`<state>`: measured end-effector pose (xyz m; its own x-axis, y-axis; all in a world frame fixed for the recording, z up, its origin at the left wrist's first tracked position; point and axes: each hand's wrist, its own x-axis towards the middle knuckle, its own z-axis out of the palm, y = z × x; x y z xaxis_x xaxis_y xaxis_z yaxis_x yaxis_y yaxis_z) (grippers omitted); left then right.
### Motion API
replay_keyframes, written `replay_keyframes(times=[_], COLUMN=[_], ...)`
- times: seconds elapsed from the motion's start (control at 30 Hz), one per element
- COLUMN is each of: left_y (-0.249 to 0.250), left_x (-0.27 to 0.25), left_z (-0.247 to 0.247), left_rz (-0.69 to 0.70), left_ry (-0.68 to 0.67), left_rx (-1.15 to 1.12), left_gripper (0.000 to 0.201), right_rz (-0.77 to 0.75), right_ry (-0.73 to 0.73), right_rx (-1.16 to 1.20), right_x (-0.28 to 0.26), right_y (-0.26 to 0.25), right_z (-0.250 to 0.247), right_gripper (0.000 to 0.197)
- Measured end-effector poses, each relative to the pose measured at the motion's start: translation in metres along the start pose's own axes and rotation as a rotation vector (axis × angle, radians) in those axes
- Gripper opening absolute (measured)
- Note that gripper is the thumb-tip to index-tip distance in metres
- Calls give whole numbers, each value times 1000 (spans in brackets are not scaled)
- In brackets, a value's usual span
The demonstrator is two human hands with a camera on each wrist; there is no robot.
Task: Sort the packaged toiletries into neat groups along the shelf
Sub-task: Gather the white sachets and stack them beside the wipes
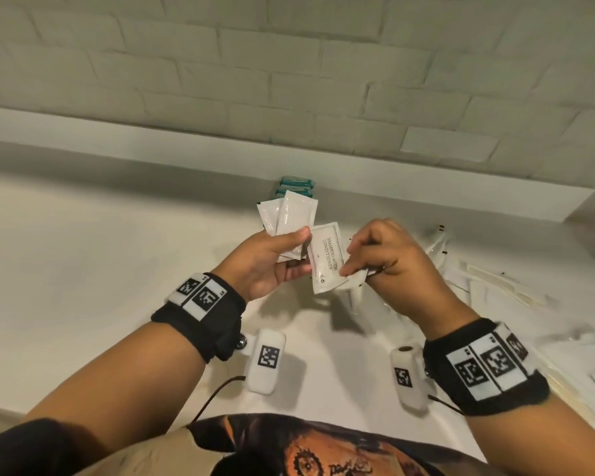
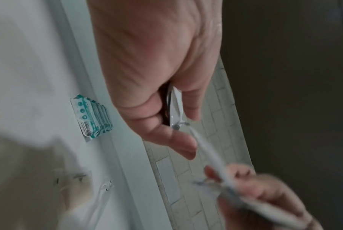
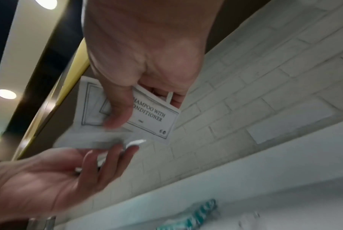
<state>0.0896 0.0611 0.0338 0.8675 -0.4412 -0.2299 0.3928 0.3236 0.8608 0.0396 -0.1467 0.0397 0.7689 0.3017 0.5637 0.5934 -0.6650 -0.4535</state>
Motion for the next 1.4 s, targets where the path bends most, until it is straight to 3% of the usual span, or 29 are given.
replay_keyframes(times=[0.1,0.17,0.3,0.4,0.5,0.57,0.63,0.73,0.83,0.9,1.03,1.13,1.23,1.4], left_y=[-2,-5,-5,-4,-8,-11,-9,-6,-10,-13,-8,0,4,1], left_x=[2,3,6,5,3,3,3,0,-3,-1,0,4,8,12], left_z=[0,1,-5,-6,8,17,19,9,5,10,17,11,7,5], left_rz=[33,78,186,205,178,180,143,97,121,125,71,84,130,249], left_ry=[6,53,152,131,26,-13,15,-6,-36,-49,-51,0,-5,128], left_rx=[51,82,70,115,143,150,79,70,271,324,229,93,110,164], left_gripper=[20,29,39,40,25,16,16,20,22,29,48,27,24,41], right_rz=[-55,-7,550,744,797,805,845,892,888,823,521,263,291,567], right_ry=[-57,-87,-99,33,-29,-37,94,210,72,15,162,13,-76,-117], right_rx=[-104,-80,201,531,829,709,628,970,1267,1225,927,620,483,510], right_x=[-8,-11,-10,-4,7,11,13,15,21,26,26,15,3,-12], right_y=[5,3,-10,-12,-19,-25,-23,-16,-24,-31,-27,-16,-11,-13], right_z=[4,8,-2,-15,-5,14,23,16,8,9,-2,-12,-8,-8], right_gripper=[14,14,12,19,29,28,32,42,44,32,20,29,46,30])
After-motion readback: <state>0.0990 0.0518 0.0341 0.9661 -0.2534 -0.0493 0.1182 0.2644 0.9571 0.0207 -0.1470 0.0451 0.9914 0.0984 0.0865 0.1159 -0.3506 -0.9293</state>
